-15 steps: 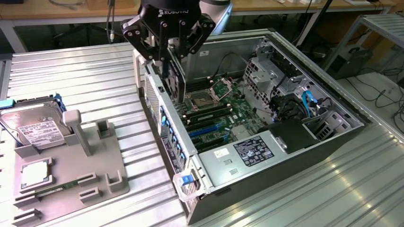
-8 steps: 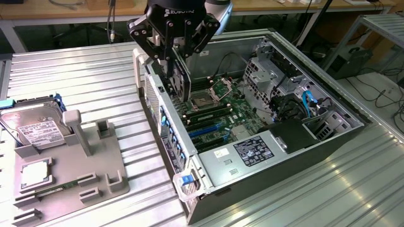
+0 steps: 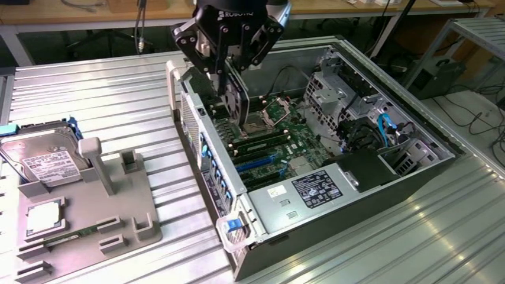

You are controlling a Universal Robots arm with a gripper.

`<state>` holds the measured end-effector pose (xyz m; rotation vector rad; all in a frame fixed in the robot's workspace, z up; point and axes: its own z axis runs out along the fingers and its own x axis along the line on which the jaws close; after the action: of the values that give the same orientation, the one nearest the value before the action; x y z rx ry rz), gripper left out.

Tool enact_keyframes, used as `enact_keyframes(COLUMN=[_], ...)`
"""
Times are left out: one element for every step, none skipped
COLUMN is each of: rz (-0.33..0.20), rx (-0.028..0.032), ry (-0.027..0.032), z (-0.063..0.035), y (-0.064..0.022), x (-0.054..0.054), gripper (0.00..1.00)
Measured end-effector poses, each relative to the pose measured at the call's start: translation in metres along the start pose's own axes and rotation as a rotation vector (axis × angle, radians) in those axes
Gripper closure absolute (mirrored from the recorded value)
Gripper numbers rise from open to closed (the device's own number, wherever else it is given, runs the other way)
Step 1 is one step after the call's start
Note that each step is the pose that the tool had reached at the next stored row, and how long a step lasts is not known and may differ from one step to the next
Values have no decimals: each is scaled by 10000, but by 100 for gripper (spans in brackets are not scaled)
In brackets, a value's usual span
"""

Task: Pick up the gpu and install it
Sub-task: 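Pick up the gpu and move the gpu toward the slot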

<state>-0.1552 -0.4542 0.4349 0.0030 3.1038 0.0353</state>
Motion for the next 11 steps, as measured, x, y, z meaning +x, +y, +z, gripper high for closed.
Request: enact_keyframes(rz=[-4,-9,-13,-17,-20,-25,-28,-32,-36,-40,-42], rx=[0,0,-1,0,0,-1,-1,-1,-1,-2,-1], ry=[0,0,0,1,0,0,0,1,1,1,1], z=[0,1,2,2,2,3,3,4,4,5,5], y=[0,0,0,0,0,0,0,0,0,0,0], x=[-11,-22,-32,-42,-52,-66,-77,-93,-107,-123,-132], gripper=[72,72,72,72,72,72,72,72,72,72,72])
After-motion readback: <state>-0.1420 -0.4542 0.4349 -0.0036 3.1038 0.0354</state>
